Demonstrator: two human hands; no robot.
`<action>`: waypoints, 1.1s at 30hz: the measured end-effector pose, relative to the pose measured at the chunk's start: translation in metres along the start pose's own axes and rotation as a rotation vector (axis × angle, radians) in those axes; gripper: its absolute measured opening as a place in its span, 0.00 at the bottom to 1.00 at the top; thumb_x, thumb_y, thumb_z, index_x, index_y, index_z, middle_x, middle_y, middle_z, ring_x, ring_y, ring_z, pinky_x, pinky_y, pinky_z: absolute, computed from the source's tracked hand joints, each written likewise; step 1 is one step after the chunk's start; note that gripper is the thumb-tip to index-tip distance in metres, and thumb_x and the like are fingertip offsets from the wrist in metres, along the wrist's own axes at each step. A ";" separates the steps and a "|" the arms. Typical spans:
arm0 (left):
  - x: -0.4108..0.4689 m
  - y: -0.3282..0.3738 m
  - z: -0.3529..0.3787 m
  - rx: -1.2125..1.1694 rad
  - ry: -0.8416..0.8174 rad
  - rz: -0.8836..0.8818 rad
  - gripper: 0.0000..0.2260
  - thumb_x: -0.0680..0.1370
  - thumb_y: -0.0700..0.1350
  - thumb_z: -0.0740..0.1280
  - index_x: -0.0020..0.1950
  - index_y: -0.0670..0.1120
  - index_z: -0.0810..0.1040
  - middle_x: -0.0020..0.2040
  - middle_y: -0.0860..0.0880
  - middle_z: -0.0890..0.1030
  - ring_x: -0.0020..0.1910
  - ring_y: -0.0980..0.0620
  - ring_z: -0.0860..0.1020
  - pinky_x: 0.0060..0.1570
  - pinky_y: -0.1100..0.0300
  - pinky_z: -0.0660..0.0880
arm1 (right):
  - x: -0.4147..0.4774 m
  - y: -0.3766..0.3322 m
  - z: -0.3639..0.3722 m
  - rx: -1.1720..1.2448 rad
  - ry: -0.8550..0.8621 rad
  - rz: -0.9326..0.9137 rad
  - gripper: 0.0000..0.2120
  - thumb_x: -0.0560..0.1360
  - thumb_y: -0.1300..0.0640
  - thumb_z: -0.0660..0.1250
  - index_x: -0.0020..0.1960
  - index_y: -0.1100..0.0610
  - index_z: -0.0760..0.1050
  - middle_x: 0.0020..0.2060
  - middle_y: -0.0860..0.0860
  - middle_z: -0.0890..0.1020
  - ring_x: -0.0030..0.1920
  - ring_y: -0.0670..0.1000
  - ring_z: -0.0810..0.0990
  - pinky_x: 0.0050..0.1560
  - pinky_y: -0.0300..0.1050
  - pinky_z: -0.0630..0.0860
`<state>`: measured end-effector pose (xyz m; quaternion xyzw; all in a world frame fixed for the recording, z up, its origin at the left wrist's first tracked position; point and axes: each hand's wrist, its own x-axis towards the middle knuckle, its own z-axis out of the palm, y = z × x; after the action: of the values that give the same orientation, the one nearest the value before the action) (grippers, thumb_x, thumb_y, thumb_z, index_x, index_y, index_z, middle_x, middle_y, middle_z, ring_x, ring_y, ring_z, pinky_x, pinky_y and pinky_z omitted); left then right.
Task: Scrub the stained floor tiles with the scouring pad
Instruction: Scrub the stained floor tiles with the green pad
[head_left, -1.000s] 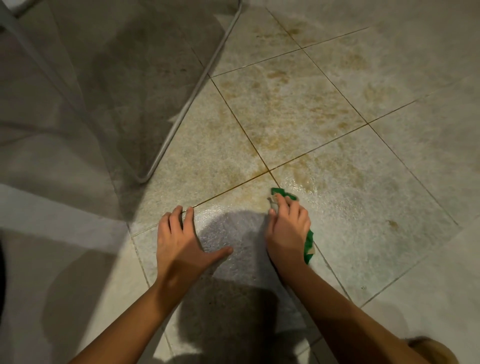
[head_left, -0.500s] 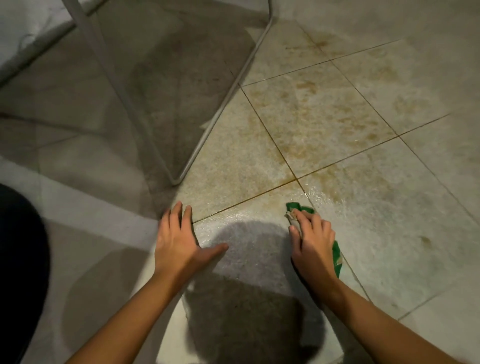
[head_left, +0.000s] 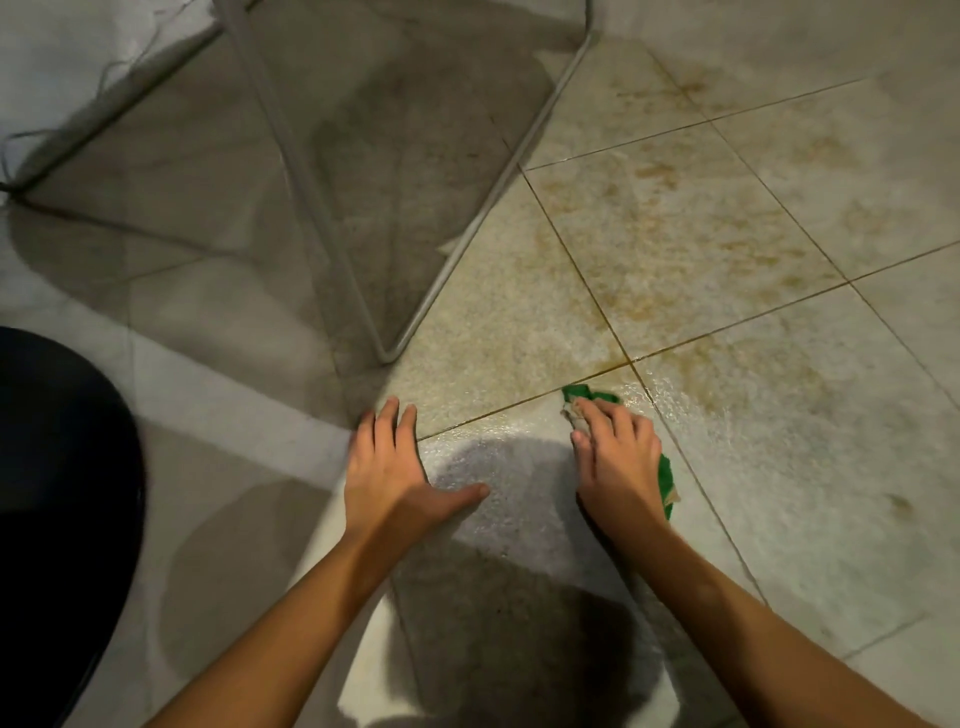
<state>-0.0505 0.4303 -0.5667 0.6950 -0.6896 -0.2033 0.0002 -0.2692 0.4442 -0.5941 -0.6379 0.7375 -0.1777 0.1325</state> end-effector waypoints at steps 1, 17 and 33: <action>0.000 -0.001 0.001 0.003 0.005 0.000 0.57 0.56 0.78 0.56 0.76 0.46 0.53 0.77 0.49 0.52 0.75 0.46 0.50 0.74 0.51 0.50 | -0.006 -0.006 0.003 0.023 -0.004 -0.007 0.17 0.80 0.54 0.54 0.66 0.56 0.70 0.59 0.54 0.75 0.58 0.53 0.67 0.59 0.52 0.64; 0.003 -0.024 -0.011 -0.096 -0.051 0.114 0.52 0.59 0.76 0.57 0.76 0.48 0.55 0.75 0.52 0.54 0.73 0.52 0.53 0.72 0.55 0.53 | 0.009 -0.023 0.009 0.028 -0.034 -0.141 0.16 0.78 0.56 0.55 0.64 0.57 0.72 0.58 0.54 0.75 0.59 0.53 0.67 0.58 0.49 0.62; -0.004 -0.037 -0.012 -0.009 -0.027 0.115 0.56 0.56 0.78 0.61 0.76 0.46 0.56 0.76 0.49 0.55 0.74 0.49 0.54 0.72 0.57 0.51 | 0.008 -0.057 0.023 0.054 -0.163 -0.306 0.16 0.80 0.55 0.55 0.65 0.55 0.70 0.60 0.53 0.75 0.62 0.54 0.68 0.64 0.52 0.61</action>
<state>-0.0111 0.4323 -0.5650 0.6515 -0.7274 -0.2155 0.0059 -0.2098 0.4274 -0.5903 -0.7514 0.6135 -0.1632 0.1801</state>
